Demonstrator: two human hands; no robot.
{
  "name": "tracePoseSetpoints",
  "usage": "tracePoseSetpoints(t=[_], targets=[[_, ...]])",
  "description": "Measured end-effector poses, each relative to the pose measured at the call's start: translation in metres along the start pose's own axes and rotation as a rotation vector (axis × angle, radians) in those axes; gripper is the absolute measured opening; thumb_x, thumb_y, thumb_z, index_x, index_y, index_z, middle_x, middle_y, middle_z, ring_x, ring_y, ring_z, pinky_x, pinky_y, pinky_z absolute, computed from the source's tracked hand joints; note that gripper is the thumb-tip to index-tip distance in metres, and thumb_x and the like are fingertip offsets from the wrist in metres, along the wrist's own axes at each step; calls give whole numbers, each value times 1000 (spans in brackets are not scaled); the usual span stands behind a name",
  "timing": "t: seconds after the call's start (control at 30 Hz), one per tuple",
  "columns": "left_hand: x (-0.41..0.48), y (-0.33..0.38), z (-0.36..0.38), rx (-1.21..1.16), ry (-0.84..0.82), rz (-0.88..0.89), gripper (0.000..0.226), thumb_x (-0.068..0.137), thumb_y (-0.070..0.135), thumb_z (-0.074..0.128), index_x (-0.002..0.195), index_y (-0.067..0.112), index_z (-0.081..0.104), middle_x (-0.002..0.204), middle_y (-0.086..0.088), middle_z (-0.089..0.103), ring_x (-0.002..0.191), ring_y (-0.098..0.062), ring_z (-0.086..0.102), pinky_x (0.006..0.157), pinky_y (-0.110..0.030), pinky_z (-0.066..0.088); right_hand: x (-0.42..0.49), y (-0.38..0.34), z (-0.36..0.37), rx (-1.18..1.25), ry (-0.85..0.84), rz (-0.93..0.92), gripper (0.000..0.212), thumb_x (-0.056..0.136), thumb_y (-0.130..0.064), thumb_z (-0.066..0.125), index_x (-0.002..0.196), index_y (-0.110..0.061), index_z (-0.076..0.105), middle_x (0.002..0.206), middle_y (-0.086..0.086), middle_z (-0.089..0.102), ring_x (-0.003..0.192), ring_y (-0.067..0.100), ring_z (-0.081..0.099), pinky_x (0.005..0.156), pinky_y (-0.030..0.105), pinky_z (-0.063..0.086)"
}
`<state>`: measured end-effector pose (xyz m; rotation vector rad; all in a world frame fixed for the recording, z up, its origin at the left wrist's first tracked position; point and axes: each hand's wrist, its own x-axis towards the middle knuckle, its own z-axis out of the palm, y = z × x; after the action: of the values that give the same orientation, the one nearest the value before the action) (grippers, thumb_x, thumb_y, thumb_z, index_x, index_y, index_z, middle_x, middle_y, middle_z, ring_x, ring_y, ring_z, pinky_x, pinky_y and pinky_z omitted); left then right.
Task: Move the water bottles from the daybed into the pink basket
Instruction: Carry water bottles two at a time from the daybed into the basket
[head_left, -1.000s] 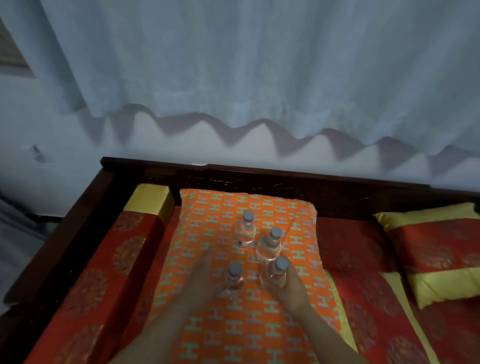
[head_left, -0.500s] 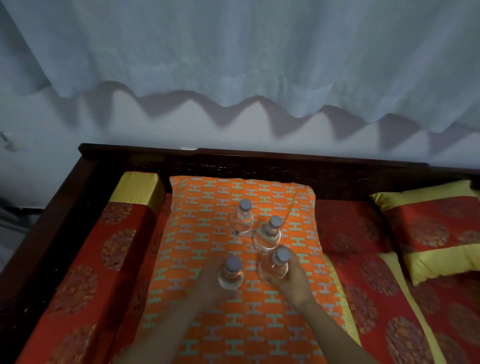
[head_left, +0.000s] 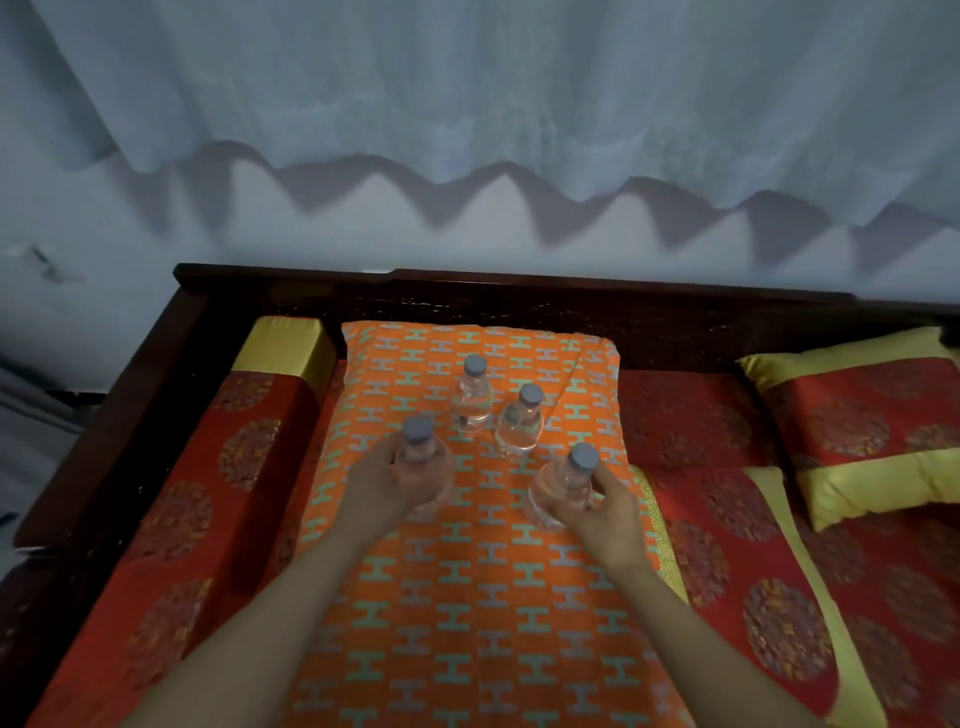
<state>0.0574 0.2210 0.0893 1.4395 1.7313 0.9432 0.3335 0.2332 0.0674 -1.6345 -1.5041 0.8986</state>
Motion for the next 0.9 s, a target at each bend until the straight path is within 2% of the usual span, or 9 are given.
tracePoseSetpoints(t=[0.17,0.33,0.4,0.47,0.57,0.63,0.7,0.8,0.9], targets=[[-23,45,-20,3,115,76,44,61,37,85,83,63,57,80,39,63,78,22,55,64,0,38,-13,-25,-34,28,12,-70,47,55,-56,76,91,-28,66,79,-11,70,72,4,64,63,32,50],[-59,62,-19,-3,102,116,59,65,35,86,116,29,55,99,15,63,86,5,58,70,-10,40,-41,-39,-61,51,24,-74,53,56,-38,86,99,-35,56,82,-26,67,76,-15,60,59,5,44],[-73,67,-18,19,79,115,63,65,33,86,117,22,53,102,9,62,88,-4,58,69,-11,39,-56,-41,-74,63,51,-43,55,51,-38,86,96,-35,55,80,-23,66,72,-17,59,57,3,41],[-88,74,-19,28,57,147,57,64,30,87,110,25,54,96,15,61,85,4,56,65,-1,38,-71,-44,-88,58,77,-32,51,47,-45,83,89,-39,55,81,-21,67,73,-13,61,57,5,43],[-113,86,-20,14,36,186,53,61,25,88,105,28,58,93,25,59,84,9,56,67,-4,40,-101,-44,-115,49,146,-18,50,45,-48,82,88,-40,58,83,-18,68,75,-7,63,65,13,47],[-126,92,-18,-6,10,193,51,62,22,88,105,26,62,94,23,62,83,7,58,69,-12,47,-121,-42,-134,47,173,-18,50,51,-40,86,94,-33,61,86,-13,69,80,3,66,74,27,51],[-140,109,-12,3,-8,242,48,62,21,87,103,27,63,90,23,62,79,13,58,67,-8,46,-148,-40,-158,73,227,-1,48,56,-27,88,97,-27,63,89,-7,71,84,12,68,79,36,53],[-157,138,12,-25,-78,290,46,63,21,87,100,31,62,89,20,64,76,15,57,65,-2,41,-189,-32,-201,91,343,33,41,56,-25,88,90,-33,65,80,-16,70,73,-6,65,67,17,50],[-173,167,48,-63,-152,310,46,63,24,87,102,27,64,90,13,67,76,4,61,69,-13,46,-229,-24,-247,74,419,104,53,55,-34,87,104,-30,67,92,-14,70,84,0,65,74,23,51]])
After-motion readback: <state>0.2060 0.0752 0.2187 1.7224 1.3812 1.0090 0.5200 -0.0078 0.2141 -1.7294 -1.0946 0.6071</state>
